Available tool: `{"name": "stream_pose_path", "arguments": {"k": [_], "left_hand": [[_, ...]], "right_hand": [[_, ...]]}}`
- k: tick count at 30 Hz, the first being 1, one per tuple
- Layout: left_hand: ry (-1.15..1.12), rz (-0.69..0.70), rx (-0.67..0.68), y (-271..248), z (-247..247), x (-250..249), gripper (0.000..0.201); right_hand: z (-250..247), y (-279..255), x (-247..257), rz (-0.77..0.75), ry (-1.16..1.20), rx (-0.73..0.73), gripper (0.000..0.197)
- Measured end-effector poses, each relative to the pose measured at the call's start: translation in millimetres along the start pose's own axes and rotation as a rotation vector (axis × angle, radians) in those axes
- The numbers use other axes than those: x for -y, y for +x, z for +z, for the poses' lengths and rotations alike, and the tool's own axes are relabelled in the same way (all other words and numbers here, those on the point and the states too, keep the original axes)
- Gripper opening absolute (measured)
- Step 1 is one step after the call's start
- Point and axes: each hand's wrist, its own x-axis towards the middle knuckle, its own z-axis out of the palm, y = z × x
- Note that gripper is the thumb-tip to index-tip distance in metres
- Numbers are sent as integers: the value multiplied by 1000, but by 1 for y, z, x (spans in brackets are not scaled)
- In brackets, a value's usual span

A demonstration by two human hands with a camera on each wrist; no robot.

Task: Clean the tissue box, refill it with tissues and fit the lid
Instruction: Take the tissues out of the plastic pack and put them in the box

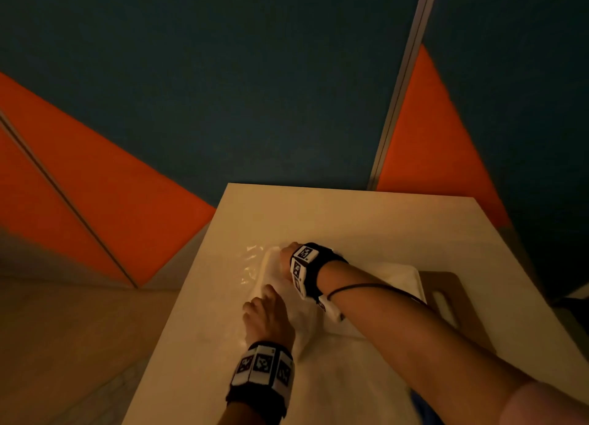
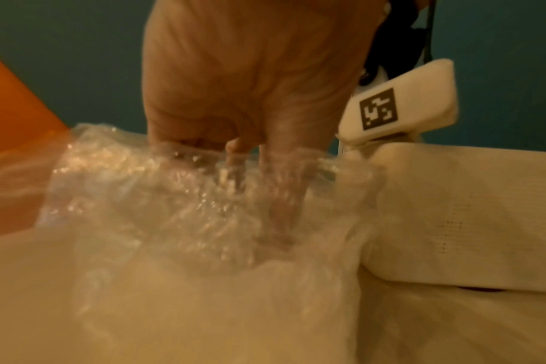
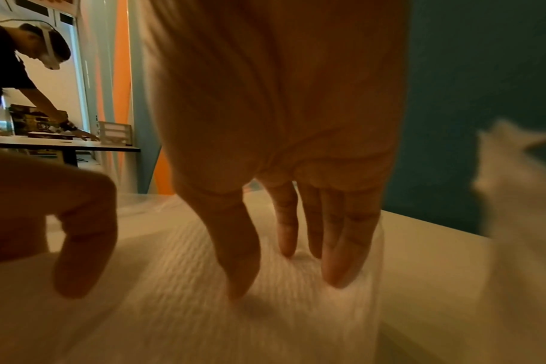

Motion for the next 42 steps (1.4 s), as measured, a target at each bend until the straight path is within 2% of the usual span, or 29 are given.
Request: {"name": "stream_pose_path", "arguments": {"k": [3,6,9,13,17,20,22,24,27,30,34,37,38,42], "left_hand": [[20,44,-89,-5,-7,-3,49],[-112,35,-138,-10,-13,-2,49],[-294,-38,-115,-12,-19,1,39],[-279,-27,-99,-15,-22,7,26],[-309,-12,-145,-16,-19,10,23],[-378,-1,-191,-18,-17,10,21],[-399,24,-224,-20,-17,8,21],[-426,46,-251,-24,-22,4,21],[-485,68,-276,-32,-39,1,21],[-491,151,-284,-40,-63,5,18],[-456,323,-255,-40,-103,7,19],[-493,341,-173,-29,-125,-2,26],[-529,333,-127,-24,-129,-7,28],[-660,313,-12,-5,-117,-46,33]], "right_hand": [[-3,-4,-3,-7,-6,6,68],[-11,-13,-7,31,57,-10,60],[-17,-21,-13,16,60,-4,61],[-16,-22,-15,-15,45,64,67],[-16,-34,-15,-17,138,45,45],[-18,-39,-8,-105,181,-67,41],[-19,-40,-1,-194,133,-87,51],[-22,-41,5,-271,-13,-90,58],[-32,-48,8,-326,-240,-149,43],[-46,-61,-7,-260,-282,-213,40],[-70,-102,-49,-158,-83,-255,42],[-70,-135,-94,-66,303,-163,23],[-65,-143,-110,-16,424,-142,22],[-22,-157,-162,224,700,-79,44]]}}
